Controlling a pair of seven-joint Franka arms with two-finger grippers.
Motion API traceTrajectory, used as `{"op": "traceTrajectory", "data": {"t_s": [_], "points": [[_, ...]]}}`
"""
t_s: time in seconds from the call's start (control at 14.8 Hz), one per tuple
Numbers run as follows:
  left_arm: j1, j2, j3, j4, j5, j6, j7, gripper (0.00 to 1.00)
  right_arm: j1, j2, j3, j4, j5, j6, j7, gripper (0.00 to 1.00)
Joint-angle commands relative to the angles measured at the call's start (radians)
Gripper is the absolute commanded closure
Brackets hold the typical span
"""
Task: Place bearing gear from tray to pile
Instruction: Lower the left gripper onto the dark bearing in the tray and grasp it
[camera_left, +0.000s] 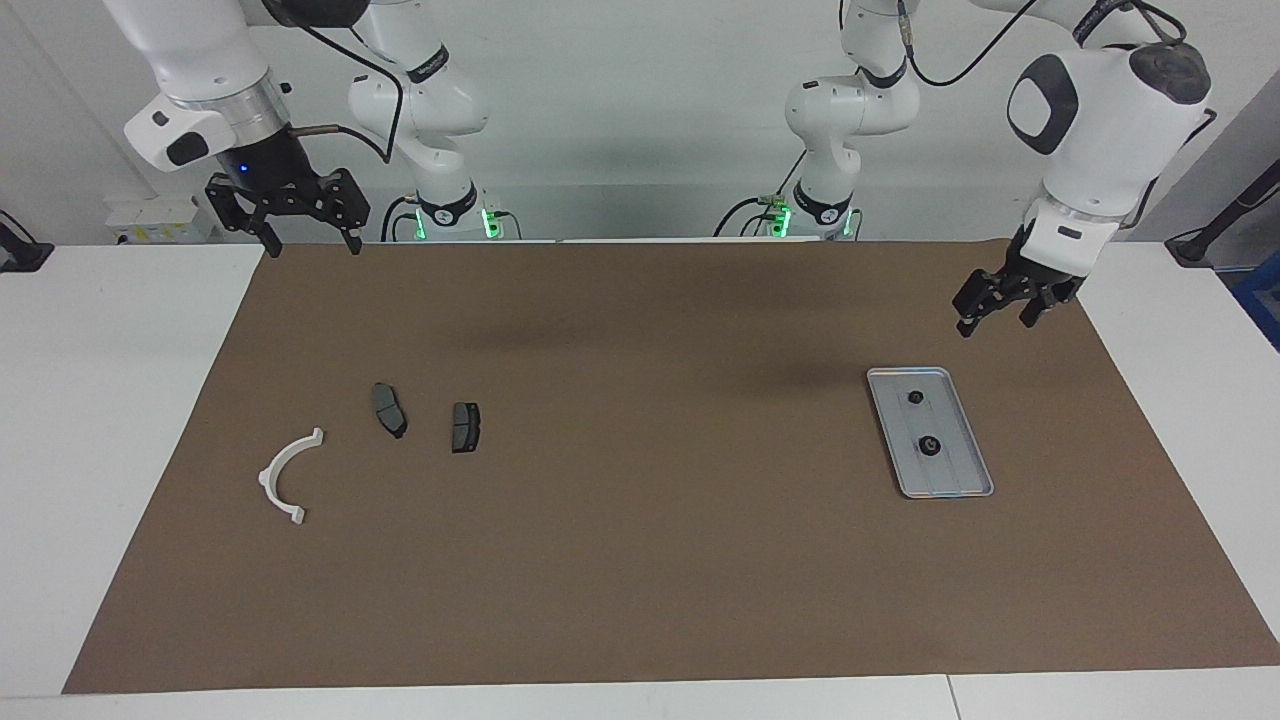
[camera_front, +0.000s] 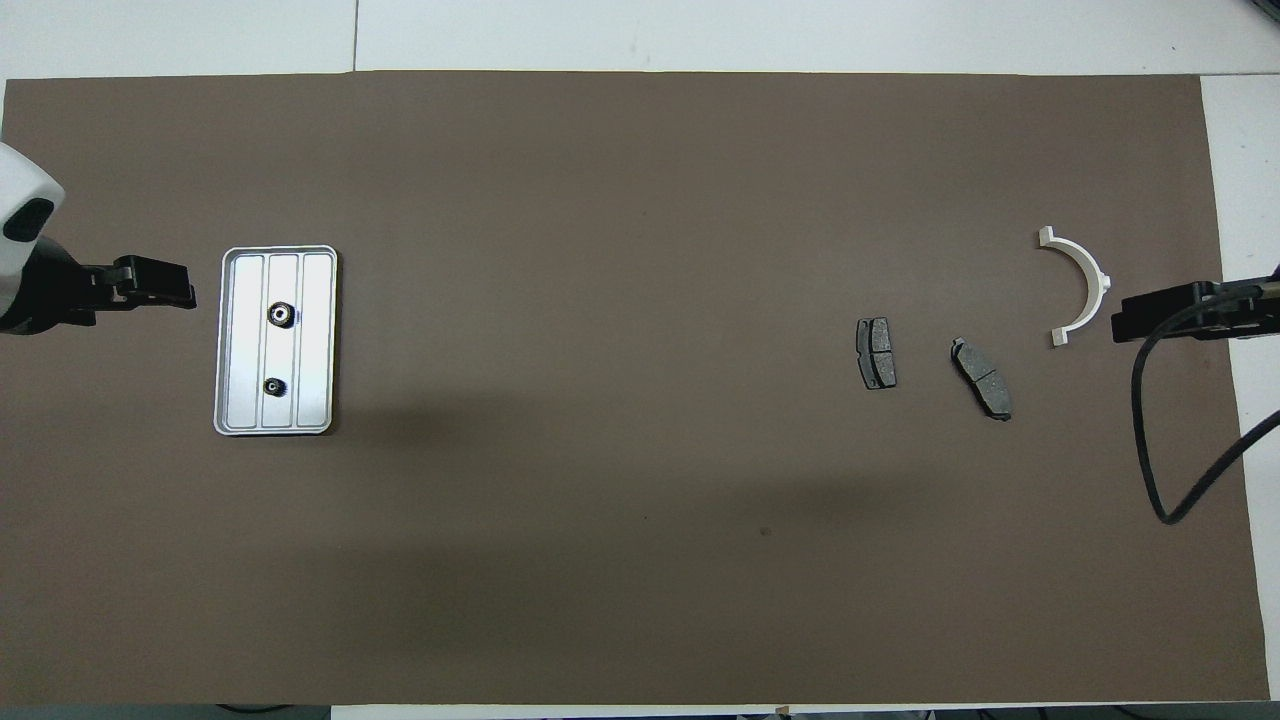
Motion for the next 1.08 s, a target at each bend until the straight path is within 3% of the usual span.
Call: {"op": "traceTrajectory", "data": {"t_s": [0.0,0.14,0.34,0.41,0.68,1.01], "points": [[-0.008,0.032,0.001,-0.057,-0.003,0.084,0.024,0.0,-0.01,-0.023,0.0,-0.021,0.022,-0.009,-0.012,0.0],[-0.007,0.091,0.001,-0.062,0.001,0.128,0.026,0.0,-0.01,-0.023,0.0,-0.006,0.022,-0.007,-0.012,0.0],[-0.007,0.113,0.001,-0.14,0.001,0.228,0.038,0.01,-0.01,-0.038,0.0,-0.006,0.022,-0.007,-0.012,0.0],[-0.007,0.138,0.001,-0.144,0.003,0.255,0.036,0.11,-0.007,-0.045,0.002,-0.006,0.022,-0.007,-0.01,0.0],[-0.002,0.238,0.002,-0.132,0.015,0.315,0.036,0.31,-0.005,-0.057,0.002,-0.006,0.022,-0.007,-0.013,0.0],[0.01,0.34,0.001,-0.068,0.015,0.326,0.038,0.39,0.002,-0.065,0.003,-0.014,0.022,-0.027,-0.015,0.0]]}}
